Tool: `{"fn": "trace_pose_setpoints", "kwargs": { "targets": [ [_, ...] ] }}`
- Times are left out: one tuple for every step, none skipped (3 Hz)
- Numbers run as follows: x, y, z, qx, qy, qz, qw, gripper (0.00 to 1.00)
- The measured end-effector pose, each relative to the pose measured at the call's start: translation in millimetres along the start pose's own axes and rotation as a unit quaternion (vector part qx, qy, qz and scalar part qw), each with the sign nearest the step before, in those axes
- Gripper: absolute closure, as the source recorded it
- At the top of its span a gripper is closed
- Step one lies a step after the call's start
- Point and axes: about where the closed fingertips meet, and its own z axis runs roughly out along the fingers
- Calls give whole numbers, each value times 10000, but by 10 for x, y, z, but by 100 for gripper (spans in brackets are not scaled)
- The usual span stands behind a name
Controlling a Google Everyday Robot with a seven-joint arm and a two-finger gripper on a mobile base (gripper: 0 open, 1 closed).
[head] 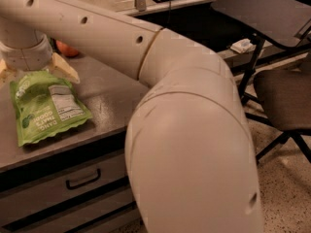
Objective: Pick green rice chip bag
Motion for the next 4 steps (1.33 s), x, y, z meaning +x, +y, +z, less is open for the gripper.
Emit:
{"fn": "trace_pose_setpoints", "kwargs": {
  "targets": [
    [-100,-70,376,-37,-279,-235,9993,0],
    [-211,-89,640,-120,-571,-360,9976,14],
    [-206,-99,597,-127,-593,-368,9975,38],
    [-193,-111,533,-127,-595,-370,9975,61]
  ]
}}
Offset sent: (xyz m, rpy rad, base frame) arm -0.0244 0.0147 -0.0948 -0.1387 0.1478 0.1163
